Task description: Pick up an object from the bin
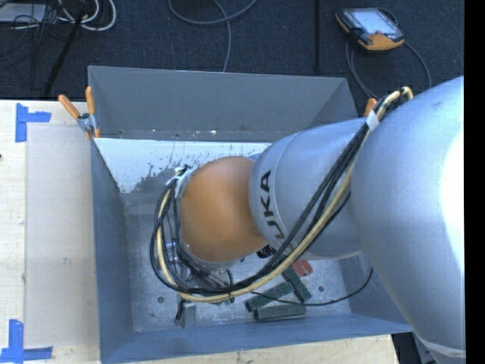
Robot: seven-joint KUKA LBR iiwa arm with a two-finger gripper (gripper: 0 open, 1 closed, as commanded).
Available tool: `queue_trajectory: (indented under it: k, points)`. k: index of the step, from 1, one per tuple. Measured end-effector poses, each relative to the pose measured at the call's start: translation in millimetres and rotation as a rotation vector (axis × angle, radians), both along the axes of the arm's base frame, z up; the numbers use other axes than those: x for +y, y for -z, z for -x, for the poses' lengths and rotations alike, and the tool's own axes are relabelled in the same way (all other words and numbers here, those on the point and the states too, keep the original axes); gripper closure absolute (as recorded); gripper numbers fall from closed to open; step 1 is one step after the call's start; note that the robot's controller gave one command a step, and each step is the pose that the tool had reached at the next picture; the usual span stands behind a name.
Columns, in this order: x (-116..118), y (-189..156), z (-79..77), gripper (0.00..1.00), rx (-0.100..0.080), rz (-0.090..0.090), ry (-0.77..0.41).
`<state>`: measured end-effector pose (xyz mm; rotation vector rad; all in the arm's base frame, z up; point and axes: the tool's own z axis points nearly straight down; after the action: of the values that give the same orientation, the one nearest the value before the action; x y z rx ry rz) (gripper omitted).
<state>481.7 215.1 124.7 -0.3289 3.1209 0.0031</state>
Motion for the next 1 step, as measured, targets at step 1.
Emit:
queue_trajectory:
  k: [1]
  points:
    - [-27.2, 36.9, 2.3, 0.0, 0.001, 0.002, -0.299]
